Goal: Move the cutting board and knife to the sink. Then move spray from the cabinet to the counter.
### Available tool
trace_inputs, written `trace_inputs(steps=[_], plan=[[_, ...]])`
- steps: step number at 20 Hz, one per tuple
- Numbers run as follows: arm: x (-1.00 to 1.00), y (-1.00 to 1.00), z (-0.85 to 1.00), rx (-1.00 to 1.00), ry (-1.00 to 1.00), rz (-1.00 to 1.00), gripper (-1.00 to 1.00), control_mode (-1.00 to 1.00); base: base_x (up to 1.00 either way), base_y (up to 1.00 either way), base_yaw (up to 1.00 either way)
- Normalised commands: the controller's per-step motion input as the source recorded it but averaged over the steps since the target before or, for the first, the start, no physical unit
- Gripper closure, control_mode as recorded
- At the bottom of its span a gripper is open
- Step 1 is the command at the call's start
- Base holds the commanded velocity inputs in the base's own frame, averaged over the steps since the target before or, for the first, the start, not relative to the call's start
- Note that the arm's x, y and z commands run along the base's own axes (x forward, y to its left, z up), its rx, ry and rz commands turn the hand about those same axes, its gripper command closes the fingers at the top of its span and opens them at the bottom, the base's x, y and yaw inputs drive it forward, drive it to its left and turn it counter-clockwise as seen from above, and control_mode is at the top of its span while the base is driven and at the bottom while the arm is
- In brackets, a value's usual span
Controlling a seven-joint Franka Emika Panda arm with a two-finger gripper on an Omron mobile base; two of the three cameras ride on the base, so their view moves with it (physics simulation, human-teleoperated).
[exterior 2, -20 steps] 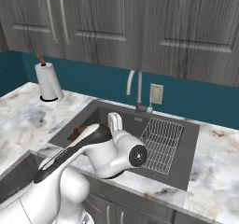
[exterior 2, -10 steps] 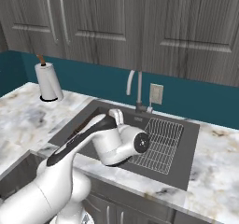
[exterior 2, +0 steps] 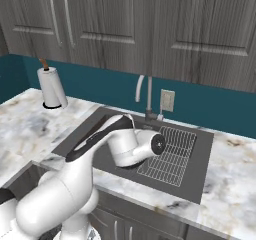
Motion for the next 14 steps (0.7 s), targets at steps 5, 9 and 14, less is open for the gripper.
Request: trace_inputs(steps=[5,9,14], plan=[[0.24,-0.05,-0.15,-0.03,0.01,0.06,1.0,-1.0,0.0,0.0,0.0],[0.19,-0.02,-0.11,-0.05,0.0,0.03,1.0,-1.0,0.0,0.0,0.0],[0.18,-0.04,-0.1,-0.05,0.0,0.0,1.0,-1.0,0.0,0.0,0.0]])
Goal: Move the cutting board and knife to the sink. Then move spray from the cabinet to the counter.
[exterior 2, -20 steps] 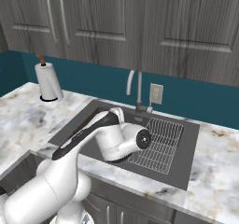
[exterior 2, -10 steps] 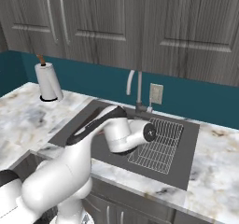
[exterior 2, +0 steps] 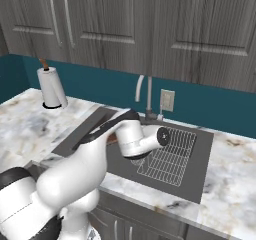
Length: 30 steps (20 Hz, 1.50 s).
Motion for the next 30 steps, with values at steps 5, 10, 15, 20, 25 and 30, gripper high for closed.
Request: trace_inputs(steps=[5,10,15,20,25,30], plan=[[0.2,-0.02,-0.11,-0.06,0.0,0.0,1.0,-1.0,0.0,0.0,0.0],[0.21,-0.01,-0.11,-0.07,0.0,0.01,1.0,-1.0,0.0,0.0,0.0],[0.24,0.0,-0.11,-0.08,0.0,0.03,1.0,-1.0,0.0,0.0,0.0],[0.25,0.0,-0.13,-0.06,0.0,0.06,1.0,-1.0,0.0,0.0,0.0],[0.18,0.0,-0.1,-0.01,0.0,0.14,1.0,-1.0,0.0,0.0,0.0],[0.13,0.0,-0.05,0.0,0.0,0.19,1.0,-1.0,0.0,0.0,0.0]])
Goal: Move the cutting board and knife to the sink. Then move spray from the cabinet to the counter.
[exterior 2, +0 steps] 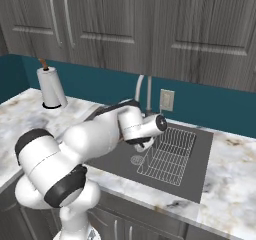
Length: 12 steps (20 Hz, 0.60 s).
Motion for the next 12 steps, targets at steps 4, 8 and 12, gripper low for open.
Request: trace_inputs(steps=[4,8,12], plan=[[0.16,0.0,-0.02,0.0,0.0,0.17,1.0,-1.0,0.0,0.0,0.0],[0.2,0.0,-0.01,0.0,0.0,0.09,1.0,-1.0,0.0,0.0,0.0],[0.2,0.0,-0.01,0.0,0.0,0.03,1.0,-1.0,0.0,0.0,0.0]])
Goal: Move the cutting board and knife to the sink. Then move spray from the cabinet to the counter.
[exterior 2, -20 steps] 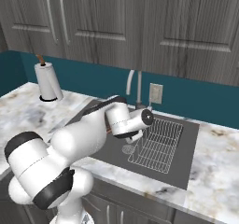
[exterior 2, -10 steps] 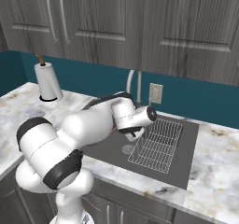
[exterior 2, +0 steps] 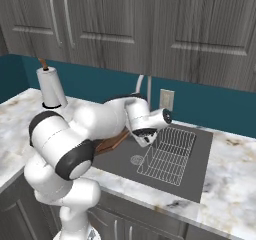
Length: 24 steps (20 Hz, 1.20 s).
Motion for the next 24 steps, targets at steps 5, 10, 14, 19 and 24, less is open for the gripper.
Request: trace_inputs(steps=[5,10,14,19,24], plan=[[0.2,0.0,-0.03,0.0,0.0,0.02,1.0,-1.0,0.0,0.0,0.0],[0.17,0.03,-0.07,0.0,-0.02,0.0,1.0,-1.0,0.0,0.0,0.0],[0.12,0.06,-0.13,0.0,0.0,0.02,1.0,-1.0,0.0,0.0,0.0],[0.09,0.08,-0.15,0.0,-0.02,0.03,1.0,-1.0,0.0,0.0,0.0],[0.07,0.06,-0.16,0.0,-0.03,0.03,1.0,-1.0,0.0,0.0,0.0]])
